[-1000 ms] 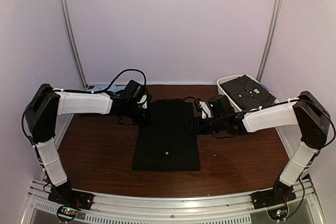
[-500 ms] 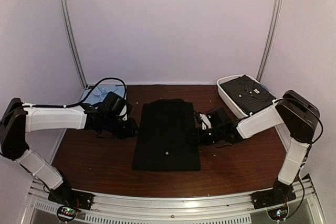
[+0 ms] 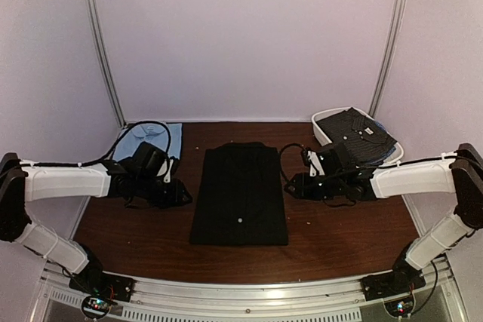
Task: Fold and stack the long sleeve shirts
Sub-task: Smooth out the 2/3-rectangle-folded shirt at the center of the board, then pick up the 2/3-rectangle-folded shirt from the center of the board, then fold the 2/3-rectangle-folded shirt at the center of the board.
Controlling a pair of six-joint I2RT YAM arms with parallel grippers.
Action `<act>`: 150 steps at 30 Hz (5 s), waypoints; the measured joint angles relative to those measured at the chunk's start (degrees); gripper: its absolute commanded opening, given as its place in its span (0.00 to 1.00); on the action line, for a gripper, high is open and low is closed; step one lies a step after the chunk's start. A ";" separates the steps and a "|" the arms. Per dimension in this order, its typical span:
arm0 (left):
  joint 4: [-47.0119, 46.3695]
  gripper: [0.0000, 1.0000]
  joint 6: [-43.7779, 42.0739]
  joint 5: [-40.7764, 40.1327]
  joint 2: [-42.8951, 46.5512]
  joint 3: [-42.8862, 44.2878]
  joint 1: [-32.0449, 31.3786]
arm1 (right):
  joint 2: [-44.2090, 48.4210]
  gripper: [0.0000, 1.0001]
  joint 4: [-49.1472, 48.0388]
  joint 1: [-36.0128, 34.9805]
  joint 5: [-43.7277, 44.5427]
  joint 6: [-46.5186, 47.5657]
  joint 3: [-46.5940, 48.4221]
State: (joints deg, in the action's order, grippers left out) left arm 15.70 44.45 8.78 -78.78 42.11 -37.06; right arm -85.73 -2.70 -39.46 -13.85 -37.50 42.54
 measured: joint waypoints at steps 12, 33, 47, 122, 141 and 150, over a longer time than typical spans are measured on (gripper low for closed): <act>-7.56 0.35 2.67 5.20 0.57 -7.10 0.02 | 9.16 0.41 5.16 -0.20 0.42 -0.92 -6.03; -5.27 0.34 6.25 11.89 0.68 -13.51 -3.26 | 5.77 0.40 -1.25 -15.34 -1.95 -9.49 -14.34; -5.64 0.31 9.07 13.81 0.37 -13.90 -5.81 | 2.69 0.39 -6.51 -17.14 -3.30 -12.94 -15.50; 6.25 0.00 -8.96 15.87 -52.78 53.68 14.08 | -42.21 0.00 -1.22 13.55 -9.46 2.91 40.04; -4.00 0.00 -0.37 13.49 -13.86 10.54 5.14 | -8.57 0.00 -3.19 5.31 -7.39 1.60 7.98; -3.58 0.00 -1.40 12.46 -23.58 18.49 9.64 | -20.55 0.00 -3.10 8.00 -6.99 3.39 18.95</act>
State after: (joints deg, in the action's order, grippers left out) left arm 12.12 43.05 21.23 -102.37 60.60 -27.42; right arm -106.28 -5.80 -31.46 -20.84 -34.11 61.49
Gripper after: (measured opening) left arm 0.022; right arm 0.007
